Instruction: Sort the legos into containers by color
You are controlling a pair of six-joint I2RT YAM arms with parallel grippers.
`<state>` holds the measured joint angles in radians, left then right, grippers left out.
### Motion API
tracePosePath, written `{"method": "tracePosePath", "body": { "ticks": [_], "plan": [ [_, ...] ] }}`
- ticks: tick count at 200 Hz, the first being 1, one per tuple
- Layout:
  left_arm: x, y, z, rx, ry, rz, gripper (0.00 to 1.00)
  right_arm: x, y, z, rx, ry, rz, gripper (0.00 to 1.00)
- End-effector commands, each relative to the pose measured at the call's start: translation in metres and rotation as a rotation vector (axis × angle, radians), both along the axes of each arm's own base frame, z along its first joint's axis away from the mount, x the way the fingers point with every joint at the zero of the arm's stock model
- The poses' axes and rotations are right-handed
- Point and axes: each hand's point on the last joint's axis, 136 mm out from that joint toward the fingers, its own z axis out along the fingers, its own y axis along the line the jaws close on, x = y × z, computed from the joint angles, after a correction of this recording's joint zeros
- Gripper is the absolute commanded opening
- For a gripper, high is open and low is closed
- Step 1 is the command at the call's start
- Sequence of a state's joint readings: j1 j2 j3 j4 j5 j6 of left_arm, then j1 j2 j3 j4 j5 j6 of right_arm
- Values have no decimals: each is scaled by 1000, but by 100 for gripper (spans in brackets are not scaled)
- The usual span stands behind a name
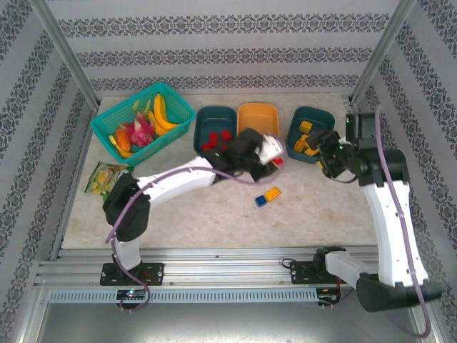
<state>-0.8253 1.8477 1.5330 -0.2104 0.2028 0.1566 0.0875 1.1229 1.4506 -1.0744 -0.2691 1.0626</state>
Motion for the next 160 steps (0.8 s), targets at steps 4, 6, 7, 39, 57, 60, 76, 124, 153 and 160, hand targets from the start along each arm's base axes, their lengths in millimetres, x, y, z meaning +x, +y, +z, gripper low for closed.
{"method": "tracePosePath", "body": {
  "ticks": [4,6,7,39,57,60,76,124,153,160],
  "plan": [
    [49,53,-1,4,84,203,24,30,44,4,73,-65,184,63],
    [54,57,-1,1,87,217,24,32,47,3,73,-64,194,63],
    [56,59,-1,1,89,224,24,32,49,3,74,-63,198,63],
    [125,111,-5,-36,131,445,24,60,98,-4,141,-102,339,63],
    [158,130,-13,-38,140,535,24,72,114,-10,144,-97,378,63],
    [163,131,-13,-37,138,546,24,74,117,-11,142,-95,385,63],
    [192,144,-23,-34,130,620,24,82,123,-17,138,-85,400,63],
    [261,169,-63,-67,181,790,25,89,125,-28,127,-69,404,63],
    [279,172,-85,-118,246,845,25,84,123,-40,125,-44,397,63],
    [280,172,-91,-130,267,854,25,83,122,-42,126,-42,395,63]
  ]
}}
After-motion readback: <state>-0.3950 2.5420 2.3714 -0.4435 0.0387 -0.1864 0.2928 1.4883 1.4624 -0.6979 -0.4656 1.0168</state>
